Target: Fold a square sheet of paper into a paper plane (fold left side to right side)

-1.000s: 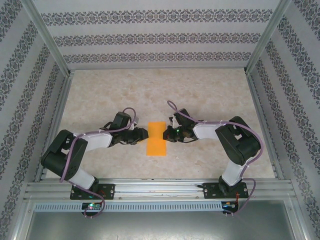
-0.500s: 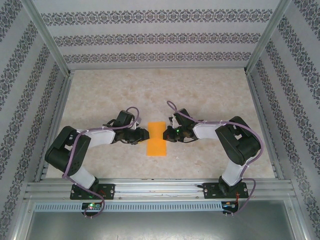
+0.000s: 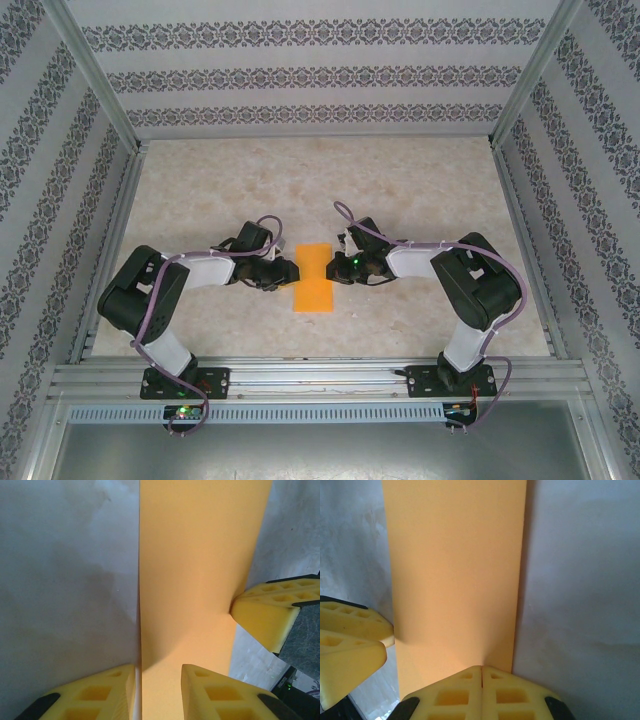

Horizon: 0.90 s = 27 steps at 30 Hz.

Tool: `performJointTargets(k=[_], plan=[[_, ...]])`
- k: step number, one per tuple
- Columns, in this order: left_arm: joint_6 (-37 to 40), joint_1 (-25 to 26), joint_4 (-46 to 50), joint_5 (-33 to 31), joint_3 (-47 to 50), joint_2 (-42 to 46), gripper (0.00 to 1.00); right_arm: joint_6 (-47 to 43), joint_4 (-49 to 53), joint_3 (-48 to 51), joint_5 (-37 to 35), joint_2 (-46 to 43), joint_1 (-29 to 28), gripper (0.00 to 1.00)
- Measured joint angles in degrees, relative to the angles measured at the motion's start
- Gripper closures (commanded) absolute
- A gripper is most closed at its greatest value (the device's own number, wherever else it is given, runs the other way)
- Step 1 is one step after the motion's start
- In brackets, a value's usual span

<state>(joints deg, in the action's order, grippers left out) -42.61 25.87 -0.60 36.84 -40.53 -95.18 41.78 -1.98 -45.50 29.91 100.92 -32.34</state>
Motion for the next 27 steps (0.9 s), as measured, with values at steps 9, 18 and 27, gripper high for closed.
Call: performJointTargets(k=[9,18,27], plan=[[-0.1,0.0,-0.2,0.2,0.0,0.0,0.72,0.0,0.2,0.0,0.4,0.0,0.3,1.00],[-2.2,1.1,-4.3,3.5,0.6,-0.9,0.72,0.0,0.2,0.0,0.4,0.0,0.3,1.00],[-2.4,1.1,-4.2,3.2,0.6,-0.8,0.86,0.0,-0.2,0.2,0.4,-0.1,0.4,1.00]])
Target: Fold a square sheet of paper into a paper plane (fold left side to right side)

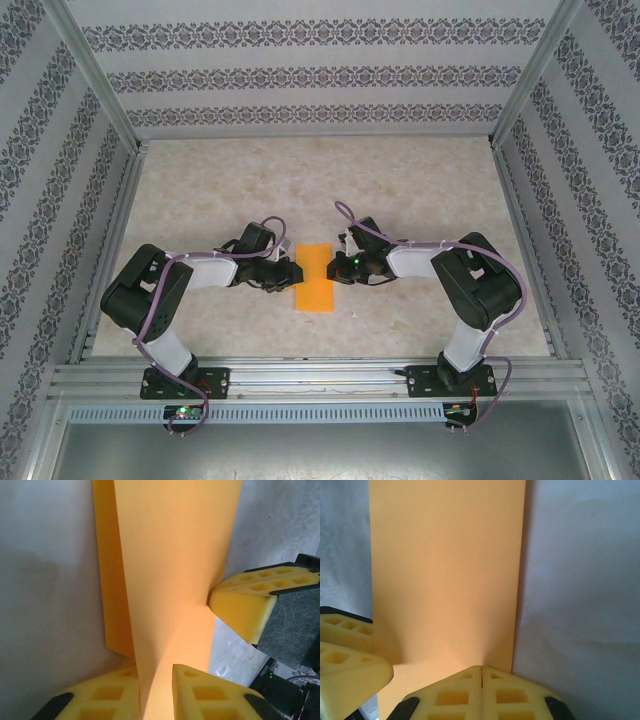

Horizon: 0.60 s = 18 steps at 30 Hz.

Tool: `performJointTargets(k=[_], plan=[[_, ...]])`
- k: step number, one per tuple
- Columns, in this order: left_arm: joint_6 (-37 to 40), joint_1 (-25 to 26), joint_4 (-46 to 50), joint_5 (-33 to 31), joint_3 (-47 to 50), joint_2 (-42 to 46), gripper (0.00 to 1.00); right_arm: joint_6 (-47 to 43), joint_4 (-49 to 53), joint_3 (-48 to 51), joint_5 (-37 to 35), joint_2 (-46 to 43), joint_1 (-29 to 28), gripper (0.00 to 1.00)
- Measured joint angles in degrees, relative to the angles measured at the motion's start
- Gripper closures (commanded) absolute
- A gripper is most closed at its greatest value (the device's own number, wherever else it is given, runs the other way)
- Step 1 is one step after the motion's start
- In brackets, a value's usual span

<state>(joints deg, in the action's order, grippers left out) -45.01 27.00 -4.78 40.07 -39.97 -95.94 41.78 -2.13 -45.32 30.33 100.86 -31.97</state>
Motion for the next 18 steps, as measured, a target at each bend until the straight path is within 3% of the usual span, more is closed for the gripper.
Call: performJointTargets(k=[9,18], plan=[[-2.6,0.0,-1.3,0.0,0.5,1.7,0.94,-3.5,0.8,1.0,-1.5,-4.2,1.0,0.68],[-6.4,0.0,-3.9,0.7,1.2,1.7,0.97,-13.2,1.7,6.2,-5.9,-21.0,0.4,0.52]])
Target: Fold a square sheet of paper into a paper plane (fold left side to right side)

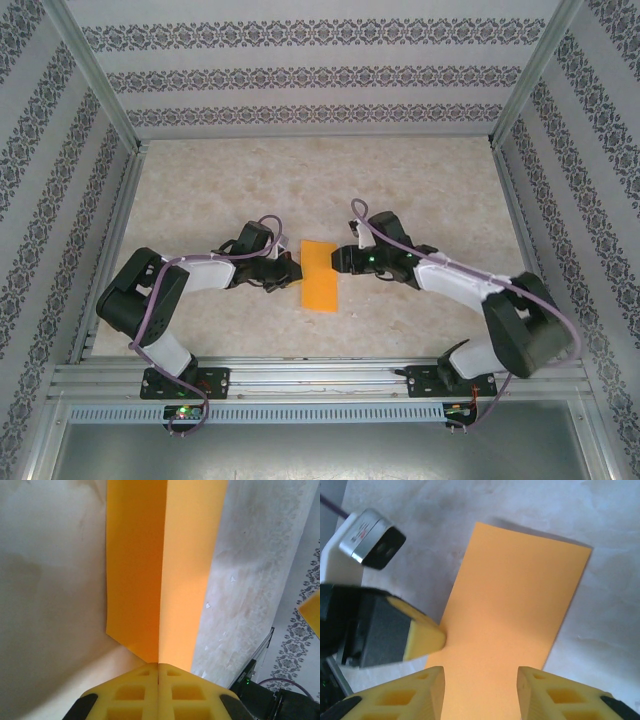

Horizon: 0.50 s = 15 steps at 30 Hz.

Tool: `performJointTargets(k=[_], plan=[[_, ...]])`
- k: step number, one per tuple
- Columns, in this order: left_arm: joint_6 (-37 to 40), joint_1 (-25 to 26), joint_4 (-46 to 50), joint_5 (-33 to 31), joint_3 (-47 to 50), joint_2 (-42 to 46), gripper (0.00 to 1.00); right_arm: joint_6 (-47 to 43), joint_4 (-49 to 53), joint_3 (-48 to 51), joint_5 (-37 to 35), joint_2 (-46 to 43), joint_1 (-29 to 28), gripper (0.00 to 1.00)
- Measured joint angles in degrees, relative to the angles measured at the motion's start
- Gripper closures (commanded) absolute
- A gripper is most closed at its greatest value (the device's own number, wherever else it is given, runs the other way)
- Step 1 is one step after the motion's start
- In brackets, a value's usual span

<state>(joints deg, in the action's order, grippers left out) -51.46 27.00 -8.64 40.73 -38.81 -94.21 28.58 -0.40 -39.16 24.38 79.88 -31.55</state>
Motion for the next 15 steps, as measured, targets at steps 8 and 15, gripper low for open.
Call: performJointTargets(k=[8,15], plan=[[-1.3,0.0,1.1,0.0,0.0,0.7,0.99,-8.2,2.7,8.4,-15.3,-14.5,-16.0,0.31],[-1.4,0.0,2.5,0.0,-0.8,1.0,1.00,-14.6,3.7,10.1,-32.3,-14.7,-31.6,0.24]])
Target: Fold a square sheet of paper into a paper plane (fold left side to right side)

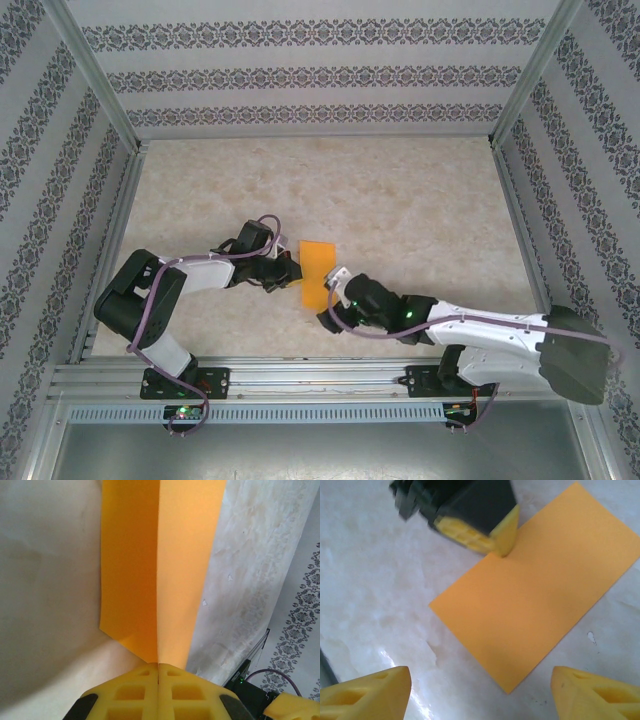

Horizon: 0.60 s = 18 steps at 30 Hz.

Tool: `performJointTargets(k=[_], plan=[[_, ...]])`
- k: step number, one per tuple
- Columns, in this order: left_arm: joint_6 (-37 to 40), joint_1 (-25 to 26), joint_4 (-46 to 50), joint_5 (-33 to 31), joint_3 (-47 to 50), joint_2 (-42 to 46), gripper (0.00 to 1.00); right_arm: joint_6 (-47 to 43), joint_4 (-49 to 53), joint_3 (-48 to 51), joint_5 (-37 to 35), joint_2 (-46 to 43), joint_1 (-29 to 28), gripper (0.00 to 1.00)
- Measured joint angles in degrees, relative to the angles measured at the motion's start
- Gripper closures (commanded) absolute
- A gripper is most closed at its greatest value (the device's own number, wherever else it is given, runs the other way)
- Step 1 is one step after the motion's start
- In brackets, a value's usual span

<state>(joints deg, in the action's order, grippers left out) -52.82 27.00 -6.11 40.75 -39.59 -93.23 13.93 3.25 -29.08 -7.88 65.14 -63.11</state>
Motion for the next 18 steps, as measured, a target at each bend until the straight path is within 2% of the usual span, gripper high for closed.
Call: performJointTargets(k=[4,10,18], plan=[[0.0,0.0,0.5,0.0,-0.6,0.1,1.00,-2.9,1.6,-1.0,-7.8,6.6,-6.0,0.22],[0.0,0.0,1.3,0.0,-0.8,0.6,1.00,-6.3,2.7,-7.6,-13.7,18.8,-8.7,0.23],[0.0,0.0,2.5,0.0,-1.1,0.7,1.00,-9.8,1.3,-14.2,-17.4,27.1,-8.6,0.46]])
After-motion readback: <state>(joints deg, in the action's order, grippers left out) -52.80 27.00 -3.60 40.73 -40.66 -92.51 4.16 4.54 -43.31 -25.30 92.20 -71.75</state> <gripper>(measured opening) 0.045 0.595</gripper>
